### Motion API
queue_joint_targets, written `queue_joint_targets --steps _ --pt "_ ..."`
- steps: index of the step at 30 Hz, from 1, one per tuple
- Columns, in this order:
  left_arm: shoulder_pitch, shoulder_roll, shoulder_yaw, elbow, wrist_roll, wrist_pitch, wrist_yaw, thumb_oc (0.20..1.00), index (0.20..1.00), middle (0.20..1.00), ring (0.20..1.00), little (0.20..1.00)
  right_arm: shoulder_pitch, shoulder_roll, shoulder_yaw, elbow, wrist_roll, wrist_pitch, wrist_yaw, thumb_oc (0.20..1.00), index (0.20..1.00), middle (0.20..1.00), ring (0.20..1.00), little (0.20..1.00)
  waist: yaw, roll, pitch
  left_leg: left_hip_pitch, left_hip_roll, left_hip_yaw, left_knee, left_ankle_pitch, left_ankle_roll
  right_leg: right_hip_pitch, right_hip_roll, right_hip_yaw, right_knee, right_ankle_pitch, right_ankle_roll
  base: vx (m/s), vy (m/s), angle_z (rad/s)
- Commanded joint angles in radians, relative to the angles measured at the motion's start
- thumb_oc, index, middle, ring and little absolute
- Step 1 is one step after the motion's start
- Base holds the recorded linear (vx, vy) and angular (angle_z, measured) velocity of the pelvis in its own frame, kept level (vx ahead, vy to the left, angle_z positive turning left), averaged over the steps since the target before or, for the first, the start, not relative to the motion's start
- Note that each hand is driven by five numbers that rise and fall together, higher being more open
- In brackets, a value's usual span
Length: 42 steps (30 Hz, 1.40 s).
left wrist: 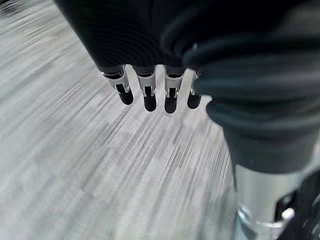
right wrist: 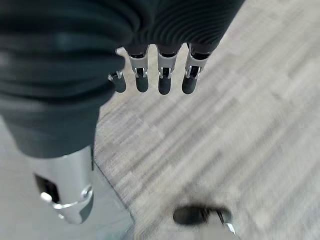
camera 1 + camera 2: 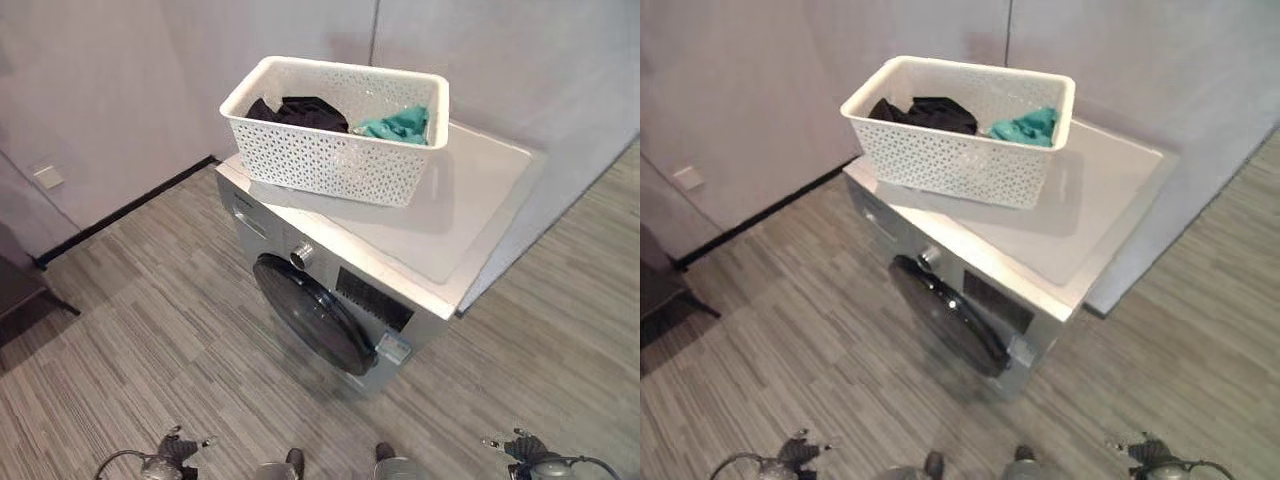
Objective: Grab the laundry basket,head to the washer,open it,put in the laundry and shut it.
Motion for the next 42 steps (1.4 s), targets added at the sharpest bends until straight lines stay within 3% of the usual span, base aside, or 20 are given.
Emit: queue_joint_targets --steps 1,2,4,5,9,11,14,16,18,19,21,24,25,29,30,35,36,38,41,42 --pt "0.043 0.048 0.040 -0.042 0.065 0.003 0.007 1.000 1.000 1.000 1.000 1.000 -0.066 -0.001 0.061 -0.005 -0.037 -0.025 -0.036 1.000 1.000 1.000 1.000 1.000 0.057 -0.024 0.003 -0.030 0.069 0.083 0.056 -0.031 -0.046 -0.072 0.047 -0.234 -0.039 0.101 0.042 -0.20 0.454 -1.19" --pt "0.048 0.055 0.019 -0.037 0.098 0.004 -0.011 1.000 1.000 1.000 1.000 1.000 -0.048 0.010 0.076 -0.007 -0.046 -0.030 -0.031 1.000 1.000 1.000 1.000 1.000 0.049 -0.019 -0.005 0.005 0.049 0.095 -0.023 0.009 -0.035 -0.045 0.157 -0.174 0.029 0.031 0.025 -0.21 0.537 -1.46" --pt "0.049 0.055 0.006 -0.023 0.121 0.023 -0.032 1.000 1.000 1.000 1.000 1.000 -0.013 0.024 0.073 -0.001 -0.023 -0.038 -0.021 1.000 1.000 1.000 1.000 1.000 0.046 -0.016 -0.031 0.021 0.027 0.093 -0.087 0.059 -0.024 0.013 0.293 -0.117 0.091 -0.064 -0.020 -0.09 0.322 -0.84" --pt "0.038 0.051 -0.016 -0.010 0.153 0.036 -0.048 1.000 1.000 1.000 1.000 1.000 0.024 0.017 0.060 0.007 0.006 -0.039 -0.012 1.000 1.000 1.000 1.000 1.000 0.032 -0.023 -0.054 0.023 -0.006 0.078 -0.113 0.080 -0.015 0.049 0.366 -0.034 0.075 -0.091 -0.058 -0.07 0.182 -0.01" --pt "0.025 0.036 -0.029 -0.021 0.172 0.032 -0.035 1.000 1.000 1.000 1.000 1.000 0.040 0.014 0.053 0.019 0.005 -0.033 -0.011 1.000 1.000 1.000 1.000 1.000 0.028 -0.017 -0.061 0.022 -0.028 0.065 -0.091 0.076 -0.010 0.087 0.357 0.003 -0.004 -0.059 -0.072 -0.02 0.041 0.30" --pt "0.021 0.009 -0.055 -0.055 0.155 0.023 -0.047 1.000 1.000 1.000 1.000 1.000 0.058 -0.004 0.045 0.051 -0.002 -0.029 -0.009 1.000 1.000 1.000 1.000 1.000 0.032 -0.006 -0.048 -0.023 -0.064 0.040 0.082 0.029 -0.008 0.114 0.341 0.016 -0.055 -0.031 -0.083 -0.03 0.008 0.21" --pt "0.020 -0.006 -0.052 -0.051 0.133 0.026 -0.048 1.000 1.000 1.000 1.000 1.000 0.047 -0.011 0.055 0.067 -0.016 -0.021 -0.013 1.000 1.000 1.000 1.000 1.000 0.048 -0.002 -0.023 -0.061 -0.095 -0.053 0.216 0.031 -0.027 0.138 0.341 0.062 -0.062 -0.019 -0.084 -0.03 0.032 -0.08" --pt "0.025 -0.009 -0.047 -0.027 0.124 0.027 -0.051 1.000 1.000 1.000 1.000 1.000 0.052 -0.013 0.064 0.054 -0.026 -0.018 -0.010 1.000 1.000 1.000 1.000 1.000 0.027 0.000 -0.036 -0.058 -0.008 -0.017 0.171 0.026 -0.030 0.143 0.311 0.072 -0.072 -0.020 -0.071 0.00 0.112 -0.39" --pt "0.027 -0.006 -0.041 -0.022 0.123 0.029 -0.051 1.000 1.000 1.000 1.000 1.000 0.059 -0.012 0.063 0.052 -0.029 -0.017 -0.010 1.000 1.000 1.000 1.000 1.000 0.025 -0.002 -0.040 -0.060 0.028 -0.007 0.150 0.024 -0.031 0.141 0.298 0.071 -0.070 -0.029 -0.069 0.02 0.110 -0.19" --pt "0.026 0.005 -0.030 -0.002 0.114 0.032 -0.045 1.000 1.000 1.000 1.000 1.000 0.060 -0.008 0.068 0.054 -0.028 -0.017 -0.016 1.000 1.000 1.000 1.000 1.000 0.026 -0.006 -0.043 -0.064 0.060 -0.082 0.102 0.037 -0.036 0.134 0.292 0.092 -0.061 -0.049 -0.069 0.04 0.176 0.21" --pt "0.024 0.006 -0.030 0.003 0.107 0.031 -0.044 1.000 1.000 1.000 1.000 1.000 0.059 -0.009 0.068 0.055 -0.027 -0.017 -0.018 1.000 1.000 1.000 1.000 1.000 0.020 -0.002 -0.043 -0.051 0.073 -0.109 0.068 0.052 -0.044 0.133 0.294 0.098 -0.058 -0.055 -0.072 0.03 0.129 -0.08" --pt "-0.001 0.015 -0.043 0.003 0.086 0.035 -0.034 1.000 1.000 1.000 1.000 1.000 0.070 -0.026 0.052 0.053 -0.031 -0.013 -0.033 1.000 1.000 1.000 1.000 1.000 -0.009 0.024 -0.030 -0.059 0.183 -0.169 -0.058 0.163 -0.103 0.130 0.271 0.112 -0.041 -0.087 -0.059 0.06 0.319 -0.21" --pt "-0.007 0.015 -0.047 0.001 0.083 0.033 -0.032 1.000 1.000 1.000 1.000 1.000 0.069 -0.029 0.046 0.054 -0.029 -0.014 -0.037 1.000 1.000 1.000 1.000 1.000 -0.009 0.033 -0.025 -0.064 0.188 -0.177 -0.067 0.180 -0.114 0.135 0.259 0.119 -0.037 -0.091 -0.053 0.12 0.436 -0.01" --pt "-0.009 0.012 -0.050 -0.006 0.087 0.024 -0.033 1.000 1.000 1.000 1.000 1.000 0.066 -0.033 0.031 0.074 -0.038 -0.009 -0.037 1.000 1.000 1.000 1.000 1.000 -0.010 0.045 -0.033 -0.032 0.156 -0.168 -0.055 0.121 -0.108 0.141 0.200 0.146 -0.042 -0.089 -0.022 0.10 0.396 -0.22" --pt "-0.020 0.011 -0.073 -0.019 0.110 0.023 -0.033 1.000 1.000 1.000 1.000 1.000 0.065 -0.028 0.021 0.057 -0.032 -0.009 -0.037 1.000 1.000 1.000 1.000 1.000 -0.011 0.043 -0.035 -0.055 0.109 -0.126 -0.007 0.084 -0.093 0.140 0.145 0.149 -0.045 -0.075 0.011 0.07 0.429 -0.20" --pt "-0.029 0.034 -0.099 -0.036 0.146 0.018 -0.036 1.000 1.000 1.000 1.000 1.000 0.034 -0.040 0.013 0.049 -0.033 -0.003 -0.036 1.000 1.000 1.000 1.000 1.000 0.007 0.041 -0.043 -0.073 0.065 -0.063 0.032 0.028 -0.054 0.080 0.081 0.167 -0.031 -0.026 0.051 0.03 0.342 -0.25" --pt "-0.032 0.039 -0.096 -0.021 0.157 0.022 -0.029 1.000 1.000 1.000 1.000 1.000 -0.001 -0.028 0.038 0.038 -0.048 -0.002 -0.037 1.000 1.000 1.000 1.000 1.000 0.019 0.039 -0.041 -0.065 0.061 -0.026 0.025 0.016 -0.038 0.046 0.055 0.136 -0.035 0.023 0.060 -0.02 0.386 -0.75" --pt "-0.031 0.042 -0.091 -0.018 0.162 0.024 -0.026 1.000 1.000 1.000 1.000 1.000 -0.013 -0.014 0.052 0.024 -0.056 -0.002 -0.037 1.000 1.000 1.000 1.000 1.000 0.026 0.039 -0.037 -0.055 0.063 -0.006 0.013 0.014 -0.033 0.034 0.051 0.116 -0.037 0.041 0.059 -0.03 0.202 -0.97" --pt "-0.023 0.044 -0.069 -0.006 0.164 0.025 -0.021 1.000 1.000 1.000 1.000 1.000 -0.058 0.004 0.092 -0.007 -0.096 -0.008 -0.041 1.000 1.000 1.000 1.000 1.000 0.054 0.044 -0.017 -0.031 0.072 0.065 -0.037 0.024 -0.032 -0.022 0.035 -0.162 -0.021 0.058 0.036 -0.12 0.220 -1.11" --pt "-0.022 0.041 -0.060 -0.006 0.163 0.027 -0.024 1.000 1.000 1.000 1.000 1.000 -0.065 0.011 0.102 -0.013 -0.098 -0.012 -0.041 1.000 1.000 1.000 1.000 1.000 0.050 0.045 -0.017 -0.029 0.063 0.081 -0.044 0.030 -0.028 -0.026 0.078 -0.166 0.008 0.031 0.031 -0.08 0.319 -1.01"
